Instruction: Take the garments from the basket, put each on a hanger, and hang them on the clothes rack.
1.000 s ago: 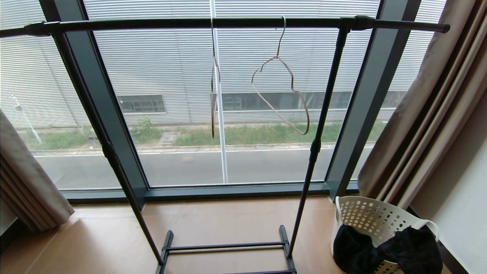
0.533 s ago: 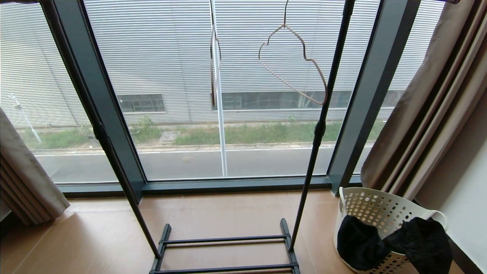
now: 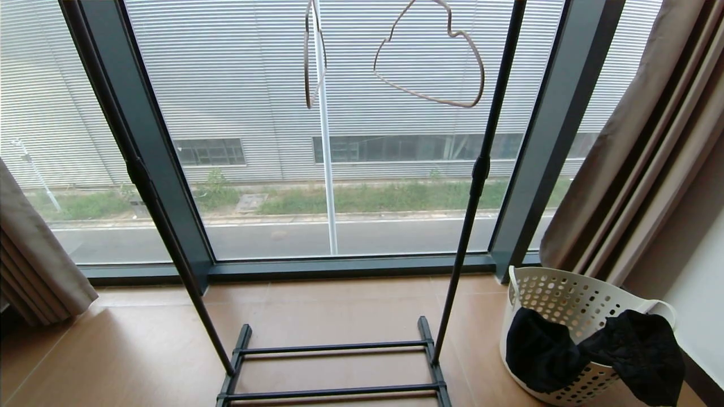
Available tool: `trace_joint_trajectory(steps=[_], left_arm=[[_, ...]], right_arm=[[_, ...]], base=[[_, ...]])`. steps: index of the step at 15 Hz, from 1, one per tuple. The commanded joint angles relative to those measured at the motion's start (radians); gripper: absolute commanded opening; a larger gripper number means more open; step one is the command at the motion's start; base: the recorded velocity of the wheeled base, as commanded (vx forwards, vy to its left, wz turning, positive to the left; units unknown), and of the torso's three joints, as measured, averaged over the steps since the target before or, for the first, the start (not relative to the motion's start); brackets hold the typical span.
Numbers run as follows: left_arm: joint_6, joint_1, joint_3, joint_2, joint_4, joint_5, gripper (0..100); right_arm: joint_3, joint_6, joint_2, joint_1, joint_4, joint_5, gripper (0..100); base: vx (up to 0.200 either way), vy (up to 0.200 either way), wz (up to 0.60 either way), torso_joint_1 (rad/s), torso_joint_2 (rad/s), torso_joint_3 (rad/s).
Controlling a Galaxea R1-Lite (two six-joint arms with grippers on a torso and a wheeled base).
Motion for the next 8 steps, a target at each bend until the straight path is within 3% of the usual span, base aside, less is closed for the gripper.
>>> trace_joint_trajectory(steps=[1, 8], left_arm=[[0.001, 0.0, 0.0, 0.002, 0.001, 0.0, 100], [-0.001, 0.0, 0.0, 0.002, -0.001, 0.002, 100]], right_arm=[[0.0, 0.0, 0.002, 0.0, 0.0, 0.001, 100], [0.0, 0.001, 0.002, 0.0, 0.0, 0.001, 100]], base=[[0.0, 0.0, 0.0, 0.0, 0.0, 0.0], [0.0, 0.0, -0.6, 0.002, 0.01, 0.008]])
